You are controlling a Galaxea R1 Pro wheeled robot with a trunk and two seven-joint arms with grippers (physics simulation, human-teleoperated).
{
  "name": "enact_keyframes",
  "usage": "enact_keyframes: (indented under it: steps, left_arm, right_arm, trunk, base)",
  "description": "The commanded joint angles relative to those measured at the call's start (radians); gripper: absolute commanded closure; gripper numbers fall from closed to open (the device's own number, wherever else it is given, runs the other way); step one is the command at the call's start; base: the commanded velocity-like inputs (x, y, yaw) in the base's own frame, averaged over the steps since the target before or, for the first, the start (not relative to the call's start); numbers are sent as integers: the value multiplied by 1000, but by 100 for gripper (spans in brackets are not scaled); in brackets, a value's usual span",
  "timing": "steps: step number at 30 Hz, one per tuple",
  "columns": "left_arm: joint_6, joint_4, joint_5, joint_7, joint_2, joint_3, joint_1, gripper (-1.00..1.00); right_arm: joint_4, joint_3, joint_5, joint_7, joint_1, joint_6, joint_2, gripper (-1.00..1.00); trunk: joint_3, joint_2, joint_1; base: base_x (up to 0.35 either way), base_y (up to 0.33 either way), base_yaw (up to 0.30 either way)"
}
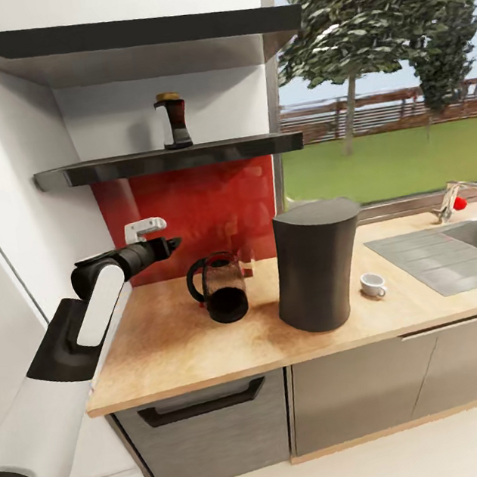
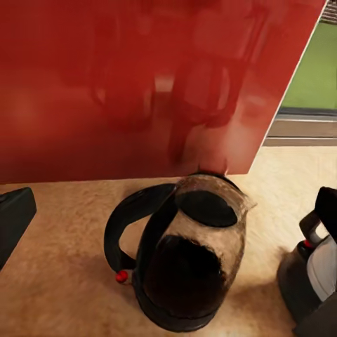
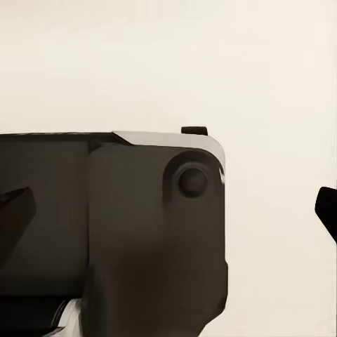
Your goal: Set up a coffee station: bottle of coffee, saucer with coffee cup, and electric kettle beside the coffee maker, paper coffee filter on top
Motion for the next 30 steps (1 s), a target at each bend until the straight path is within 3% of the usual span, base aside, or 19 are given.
enact_keyframes:
  steps: [1, 7, 15, 23, 24, 26, 30]
  left_arm:
    - [1, -1, 10, 10, 1, -2, -2, -100]
    - [1, -1, 10, 10, -2, -5, -2, -100]
    - [0, -1, 10, 11, -6, -5, -2, -100]
    - [14, -29, 18, -30, -12, -4, -23, -100]
    - [22, -31, 24, -58, -13, 1, -95, -100]
    - [37, -29, 37, -65, -14, 3, -159, -100]
    - [95, -1, 119, -67, -15, 6, -285, -100]
  right_arm:
    - [1, -1, 0, -1, -1, -3, 0, -100]
    - [1, -1, 0, -1, -1, -3, 1, -100]
    - [1, -1, 0, -1, -1, -3, 1, -100]
    - [1, -1, 0, -1, -1, -3, -1, -100]
    - [1, -1, 0, -1, -1, -3, -1, -100]
    - [1, -1, 0, -1, -1, -3, 0, -100]
    - [1, -1, 0, -1, -1, -3, -1, -100]
  trunk:
    - [-2, -2, 1]
    - [-2, -2, 1]
    - [-2, -2, 1]
    - [-2, -2, 1]
    - [-2, -2, 1]
    - [-2, -2, 1]
    - [-2, -2, 1]
  base:
    - [159, -223, 278]
    - [-29, -250, 278]
    - [-243, -197, 274]
    - [-64, -34, 47]
    - [0, 0, 0]
    - [0, 0, 0]
    - [0, 0, 0]
